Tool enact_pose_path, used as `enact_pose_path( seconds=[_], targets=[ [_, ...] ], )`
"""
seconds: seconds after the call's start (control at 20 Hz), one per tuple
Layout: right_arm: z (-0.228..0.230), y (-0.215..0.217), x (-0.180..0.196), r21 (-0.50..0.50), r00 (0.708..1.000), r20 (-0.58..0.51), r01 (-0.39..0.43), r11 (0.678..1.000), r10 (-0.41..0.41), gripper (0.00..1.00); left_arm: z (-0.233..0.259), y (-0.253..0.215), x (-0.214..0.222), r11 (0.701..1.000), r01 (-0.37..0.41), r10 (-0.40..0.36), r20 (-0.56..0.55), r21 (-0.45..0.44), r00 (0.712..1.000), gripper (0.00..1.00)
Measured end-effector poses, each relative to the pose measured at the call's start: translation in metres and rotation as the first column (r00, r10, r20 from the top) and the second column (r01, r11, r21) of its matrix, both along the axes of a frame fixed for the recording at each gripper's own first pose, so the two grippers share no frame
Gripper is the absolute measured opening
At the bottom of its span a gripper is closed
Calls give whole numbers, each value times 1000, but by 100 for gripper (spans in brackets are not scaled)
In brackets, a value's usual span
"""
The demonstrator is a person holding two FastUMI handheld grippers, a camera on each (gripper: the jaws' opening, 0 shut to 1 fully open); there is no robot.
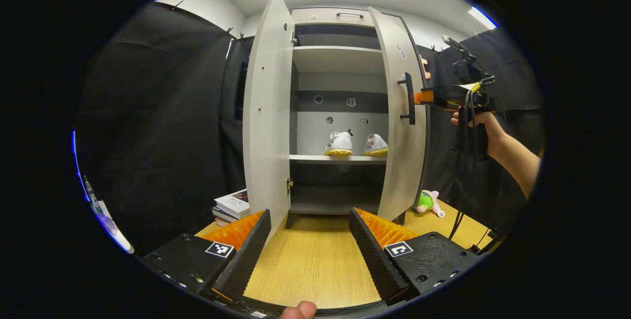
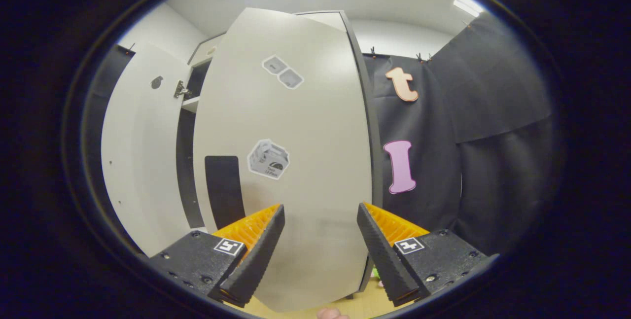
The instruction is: Grab one shoe with the right hand and put it into the shoe cabinet, grab the other shoe with the left hand and put it into the shoe cabinet; then close the right door with the right hand and the left door with the left hand.
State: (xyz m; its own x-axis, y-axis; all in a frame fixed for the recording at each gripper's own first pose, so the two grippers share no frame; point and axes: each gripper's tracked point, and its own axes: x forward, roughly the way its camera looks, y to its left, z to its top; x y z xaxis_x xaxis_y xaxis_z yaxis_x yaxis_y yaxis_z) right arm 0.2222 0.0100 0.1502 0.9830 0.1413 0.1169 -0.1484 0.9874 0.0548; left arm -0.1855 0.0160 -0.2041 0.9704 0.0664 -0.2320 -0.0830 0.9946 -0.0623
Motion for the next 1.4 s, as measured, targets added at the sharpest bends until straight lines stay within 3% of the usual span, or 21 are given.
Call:
enact_pose_path(
  seconds=[0.15,0.3,0.5,0.55,0.65,0.8,0.85,0.95,1.15,1.4],
  targets=[
    [-20,-8,-43,-9,1000,-5,-2,1000,2,92,-6,22,0,999,-47,47,-10,15,999,95],
    [-48,-7,-92,-42,1000,-12,-12,999,11,96,-9,62,0,992,-116,117,-25,44,993,95],
    [-83,11,-149,-129,1000,-18,-25,991,23,96,2,142,10,959,-247,249,2,141,968,95],
    [-92,18,-162,-126,999,-33,-38,991,34,92,7,163,16,948,-276,278,11,159,961,95],
    [-107,36,-184,-88,994,-62,-95,992,90,96,23,197,37,935,-313,311,41,164,950,95],
    [-129,51,-193,-97,984,-119,-147,984,135,97,49,238,80,925,-348,339,82,152,937,95],
    [-133,52,-194,-111,981,-133,-153,982,138,98,61,251,95,921,-359,347,97,155,933,100],
    [-132,49,-194,-117,982,-135,-150,982,134,99,80,268,125,919,-372,356,130,131,925,95],
    [-129,37,-193,-115,987,-126,-116,987,101,99,90,272,165,937,-344,336,104,65,936,96],
    [-131,12,-187,-101,991,-130,-53,993,39,99,95,251,183,958,-277,268,112,69,957,95]
  ],
)
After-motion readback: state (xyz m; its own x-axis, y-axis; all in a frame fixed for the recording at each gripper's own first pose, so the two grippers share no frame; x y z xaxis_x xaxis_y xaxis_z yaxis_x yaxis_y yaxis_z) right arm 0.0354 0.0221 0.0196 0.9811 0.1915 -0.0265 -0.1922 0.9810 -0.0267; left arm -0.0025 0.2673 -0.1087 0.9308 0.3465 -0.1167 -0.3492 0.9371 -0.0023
